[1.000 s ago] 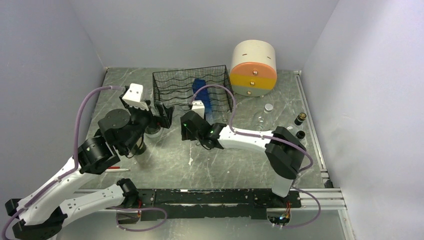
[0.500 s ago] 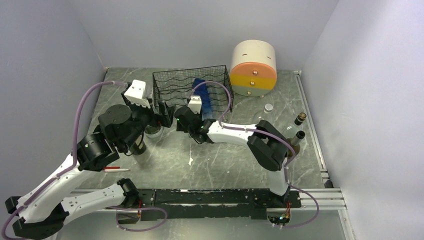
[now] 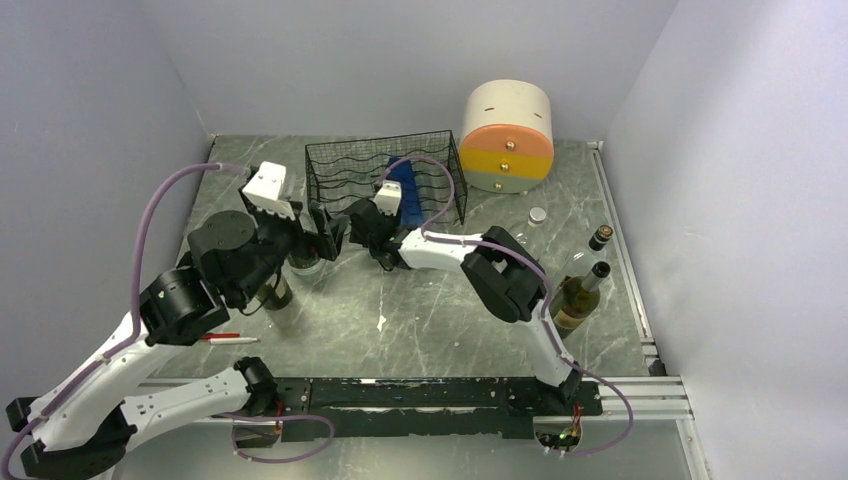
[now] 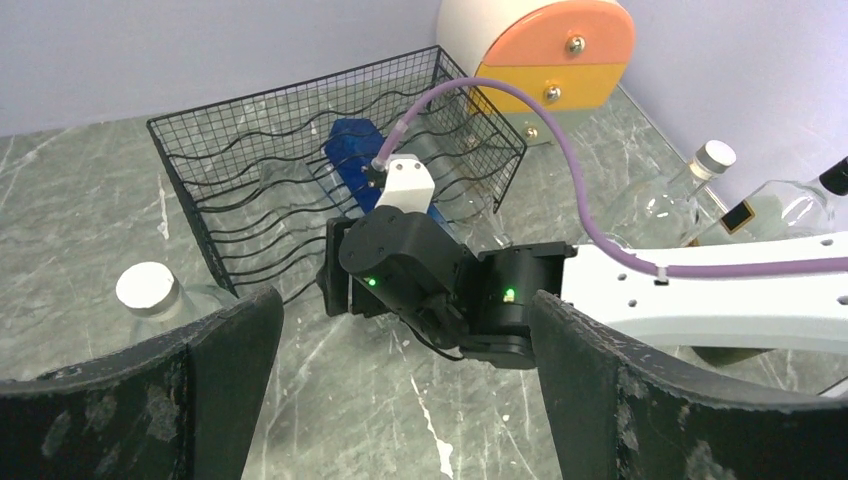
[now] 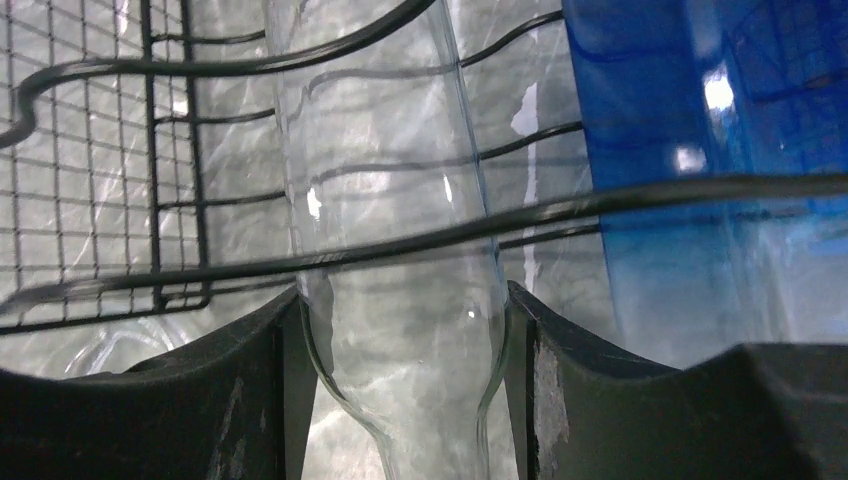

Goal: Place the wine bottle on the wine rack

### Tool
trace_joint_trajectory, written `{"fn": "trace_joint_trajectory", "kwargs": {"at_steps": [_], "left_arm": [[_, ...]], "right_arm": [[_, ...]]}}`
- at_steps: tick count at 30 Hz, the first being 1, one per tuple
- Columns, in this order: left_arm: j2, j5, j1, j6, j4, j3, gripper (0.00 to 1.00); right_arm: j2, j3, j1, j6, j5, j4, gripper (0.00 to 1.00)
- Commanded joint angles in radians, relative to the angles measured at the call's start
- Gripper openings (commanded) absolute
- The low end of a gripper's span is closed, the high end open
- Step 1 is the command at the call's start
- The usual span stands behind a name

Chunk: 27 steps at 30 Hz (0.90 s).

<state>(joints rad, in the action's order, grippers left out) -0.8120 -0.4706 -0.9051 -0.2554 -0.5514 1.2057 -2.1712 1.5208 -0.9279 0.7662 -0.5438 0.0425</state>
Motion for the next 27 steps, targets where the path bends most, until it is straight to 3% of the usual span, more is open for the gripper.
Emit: {"fn": "trace_joint_trajectory", "kwargs": {"at_steps": [1,8,13,18,27], "left_arm": [[0.036,0.014,-0.002,-0.033,-0.023,-0.028,0.97],[0.066,0.033,-0.002,-0.052,-0.04,-0.057,0.97],[0.093,0.026,-0.002,-0.065,-0.05,-0.086,0.97],[0.102,0.026,-0.002,-0.06,-0.049,-0.094,0.97],[0.109,0.016,-0.002,-0.066,-0.071,-0.096,0.97]], "right_arm": [[-0.032,0.068,0.013,0.016,-0.056,-0.088,0.07],[-0.058,0.091,0.03,0.045,-0.042,-0.089,0.2],[-0.061,0.096,0.035,0.045,-0.058,-0.083,0.21],[-0.016,0.006,0.036,0.058,-0.073,-0.207,0.04],[-0.002,-0.054,0.036,0.037,-0.097,-0.355,0.01]]}}
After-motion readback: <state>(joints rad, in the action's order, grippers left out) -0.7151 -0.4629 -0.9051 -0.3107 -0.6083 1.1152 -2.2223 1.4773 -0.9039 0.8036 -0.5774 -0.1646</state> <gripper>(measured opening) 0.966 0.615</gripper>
